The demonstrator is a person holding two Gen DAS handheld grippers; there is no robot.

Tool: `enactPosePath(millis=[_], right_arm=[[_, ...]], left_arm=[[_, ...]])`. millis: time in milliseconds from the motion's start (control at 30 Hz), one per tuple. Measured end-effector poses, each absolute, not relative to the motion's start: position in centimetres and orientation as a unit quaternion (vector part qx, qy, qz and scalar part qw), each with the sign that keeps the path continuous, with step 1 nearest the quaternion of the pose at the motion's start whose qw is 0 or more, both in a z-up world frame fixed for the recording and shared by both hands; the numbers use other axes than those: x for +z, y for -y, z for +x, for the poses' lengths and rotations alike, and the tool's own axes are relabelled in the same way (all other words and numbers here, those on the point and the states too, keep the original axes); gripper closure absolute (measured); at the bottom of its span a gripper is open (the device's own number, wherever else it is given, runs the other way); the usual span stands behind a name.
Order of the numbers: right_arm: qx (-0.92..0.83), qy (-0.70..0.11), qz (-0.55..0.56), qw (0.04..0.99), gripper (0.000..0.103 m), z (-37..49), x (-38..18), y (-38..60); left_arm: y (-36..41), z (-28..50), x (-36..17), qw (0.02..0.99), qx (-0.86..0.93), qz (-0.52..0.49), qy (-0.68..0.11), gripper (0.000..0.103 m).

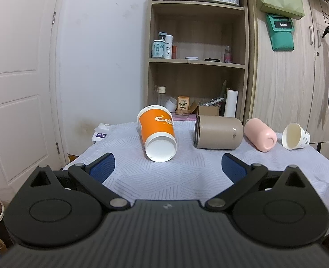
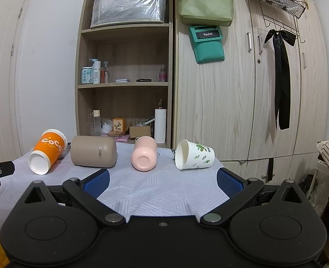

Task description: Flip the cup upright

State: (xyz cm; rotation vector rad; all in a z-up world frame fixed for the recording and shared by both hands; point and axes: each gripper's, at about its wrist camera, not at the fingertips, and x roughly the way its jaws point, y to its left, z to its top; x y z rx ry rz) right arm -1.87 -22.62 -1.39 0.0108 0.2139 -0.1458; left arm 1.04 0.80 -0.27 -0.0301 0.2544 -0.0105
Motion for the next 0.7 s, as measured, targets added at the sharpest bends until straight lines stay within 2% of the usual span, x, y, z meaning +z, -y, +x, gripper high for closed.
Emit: enactPosePath(millis=[700], right_arm=[[-0.072,-0.112,-0.004,0.991,0.000,-2.00,-1.20,22.34]], left_arm=[[-1.46,0.39,0.62,0.990,-0.030,-0.031,-0.132,0.000]])
